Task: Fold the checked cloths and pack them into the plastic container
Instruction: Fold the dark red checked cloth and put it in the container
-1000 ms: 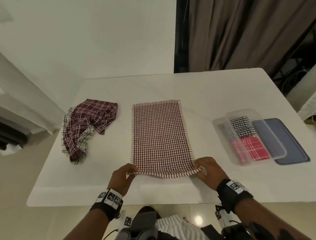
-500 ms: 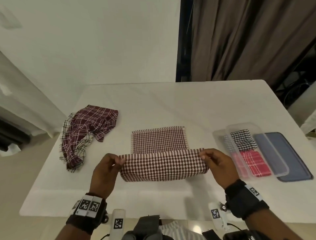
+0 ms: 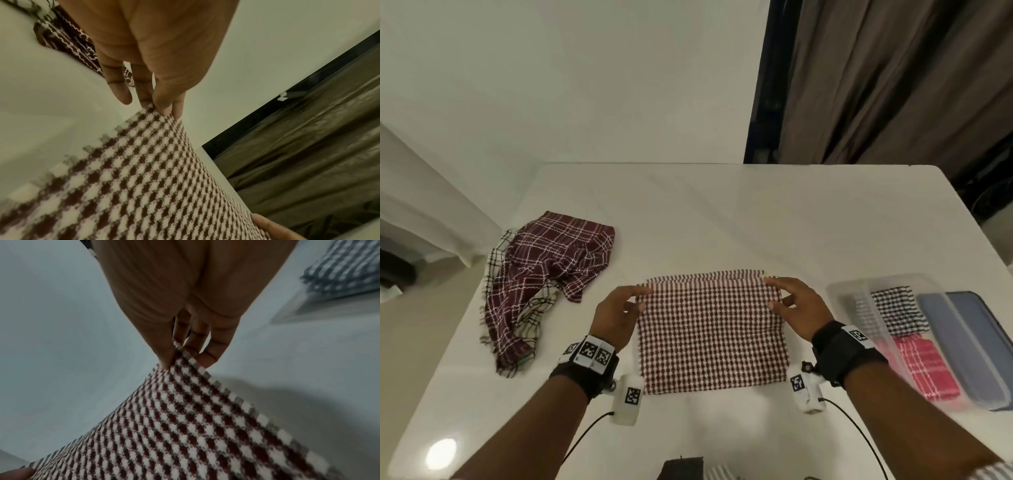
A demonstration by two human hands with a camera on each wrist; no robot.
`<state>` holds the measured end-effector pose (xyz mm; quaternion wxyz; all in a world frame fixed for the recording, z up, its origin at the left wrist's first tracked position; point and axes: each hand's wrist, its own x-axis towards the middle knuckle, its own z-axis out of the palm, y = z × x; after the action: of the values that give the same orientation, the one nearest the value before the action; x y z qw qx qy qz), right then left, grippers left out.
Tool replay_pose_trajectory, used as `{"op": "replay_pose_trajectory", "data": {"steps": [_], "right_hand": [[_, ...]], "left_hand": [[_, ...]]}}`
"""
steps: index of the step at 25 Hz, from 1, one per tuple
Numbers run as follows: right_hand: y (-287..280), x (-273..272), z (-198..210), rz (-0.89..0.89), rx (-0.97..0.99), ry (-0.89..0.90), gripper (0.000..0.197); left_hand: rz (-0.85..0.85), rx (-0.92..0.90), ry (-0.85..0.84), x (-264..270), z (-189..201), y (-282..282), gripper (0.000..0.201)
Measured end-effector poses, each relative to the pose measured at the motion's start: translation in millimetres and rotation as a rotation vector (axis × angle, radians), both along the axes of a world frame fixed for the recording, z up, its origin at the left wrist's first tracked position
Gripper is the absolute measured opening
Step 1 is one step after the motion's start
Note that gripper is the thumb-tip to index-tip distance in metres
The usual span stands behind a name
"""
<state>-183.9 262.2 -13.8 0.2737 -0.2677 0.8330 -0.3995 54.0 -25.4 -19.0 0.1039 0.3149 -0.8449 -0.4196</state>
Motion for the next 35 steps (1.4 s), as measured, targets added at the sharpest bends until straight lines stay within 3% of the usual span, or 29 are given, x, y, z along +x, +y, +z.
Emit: {"op": "replay_pose_trajectory", "data": {"steps": [7,11,13,17,20,27,31,35], "right_hand": [[-45.4,-34.4,-37.0,-0.033,0.137,-0.010,0.048],[-48.7,-34.9,-45.3,0.027,0.247,0.141,0.059],[-54.3,-24.9,-38.9,0.168,0.316,0.246,0.076],[-84.9,27.0,-41.6,0.688,0.435,0.390,0.128],[-91.1,55.8,-66.1,0.853,0.550,0.443,0.145],[-20.6,30.9,-71.1,0.790,0.619,0.501,0.145],[15.6,12.6,-64.0,0.731,0.677,0.471,0.145],[14.8,21.5,-61.1,0.710,0.665,0.473,0.143]], "left_hand": [[-0.041,0.059,-0.032,-40.9,-45.7,-31.4,0.037],[-0.108,-0.128,-0.222,-42.7,-58.5,-31.8,0.038],[-0.176,-0.324,-0.303,-44.3,-51.0,-23.5,0.058],[-0.644,-0.462,-0.520,-57.9,-45.4,30.2,0.121],[-0.740,-0.472,-0.653,-52.6,-61.9,69.3,0.138],[-0.727,-0.505,-0.526,9.1,-75.8,33.7,0.145],[-0.745,-0.521,-0.581,18.4,-69.2,23.4,0.147],[-0.711,-0.526,-0.670,9.6,-59.4,35.8,0.145]]}}
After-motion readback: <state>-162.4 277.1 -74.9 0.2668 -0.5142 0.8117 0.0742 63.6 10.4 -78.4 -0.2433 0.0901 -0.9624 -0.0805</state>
